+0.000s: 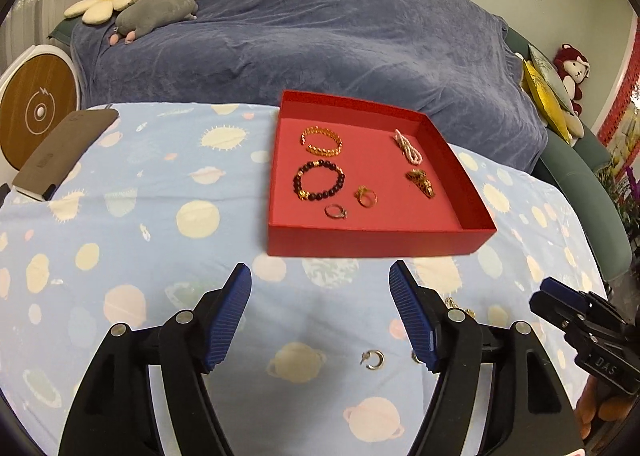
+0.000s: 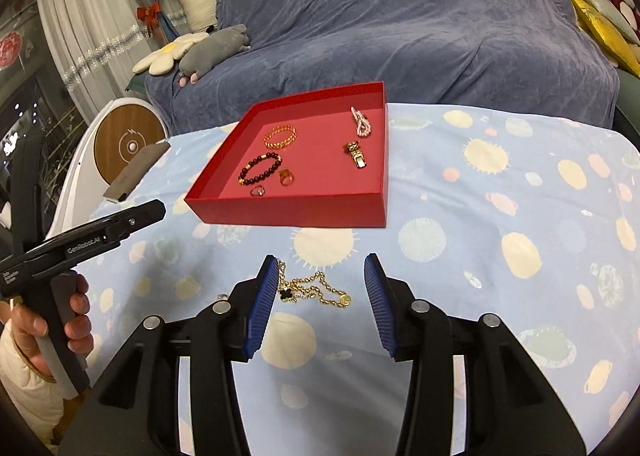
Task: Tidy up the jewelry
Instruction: 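Withdraw both grippers from the box toward the gold chain, then grasp the gold chain with the right gripper while the left gripper grasps a small gold charm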
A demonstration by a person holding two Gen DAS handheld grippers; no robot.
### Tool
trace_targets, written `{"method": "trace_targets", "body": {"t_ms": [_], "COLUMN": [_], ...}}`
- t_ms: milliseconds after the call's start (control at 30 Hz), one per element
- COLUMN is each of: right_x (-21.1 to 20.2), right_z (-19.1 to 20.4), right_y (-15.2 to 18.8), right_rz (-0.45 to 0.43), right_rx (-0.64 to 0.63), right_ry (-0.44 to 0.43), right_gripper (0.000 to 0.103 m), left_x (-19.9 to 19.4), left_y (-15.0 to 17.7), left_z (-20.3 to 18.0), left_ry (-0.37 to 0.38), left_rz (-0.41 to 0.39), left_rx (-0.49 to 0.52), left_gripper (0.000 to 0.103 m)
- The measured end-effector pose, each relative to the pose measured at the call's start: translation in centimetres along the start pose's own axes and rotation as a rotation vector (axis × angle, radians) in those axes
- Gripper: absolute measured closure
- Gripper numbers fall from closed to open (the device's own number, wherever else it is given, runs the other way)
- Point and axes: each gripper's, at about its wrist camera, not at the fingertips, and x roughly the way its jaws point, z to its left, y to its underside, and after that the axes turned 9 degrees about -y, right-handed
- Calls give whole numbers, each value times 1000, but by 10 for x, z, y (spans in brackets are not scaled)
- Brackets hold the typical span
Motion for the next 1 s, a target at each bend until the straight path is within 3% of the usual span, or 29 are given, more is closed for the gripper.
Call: {"method": "trace_targets", "body": {"t_ms": [167, 467, 533, 567, 633, 700, 1000], "right_x": [26, 73, 81, 82, 81, 76, 20], "right_z": [-1, -1, 3, 5, 7, 4, 4], "right_y": [11, 19, 23, 24, 25, 23, -6], "right_rz": [68, 147, 164, 156, 161, 148, -12], "right_rx": [-31, -77, -103, -124, -140, -106, -66], "right_ry": [17, 32, 46, 60, 62, 50, 3], "right_gripper": [63, 70, 75, 77, 96, 100, 100], "left_x": [12, 22, 23, 23, 24, 24, 27], "left_y": [7, 11, 11, 11, 11, 10, 9], "left_z": [-8, -5, -5, -4, -2, -1, 1], "left_ry": [-6, 15, 19, 20, 24, 31, 45], "left_rz": [18, 56, 58, 60, 64, 72, 87], "left_rx": [61, 53, 51, 50, 43, 33, 10], "left_gripper": [34, 34, 34, 34, 34, 34, 34]}}
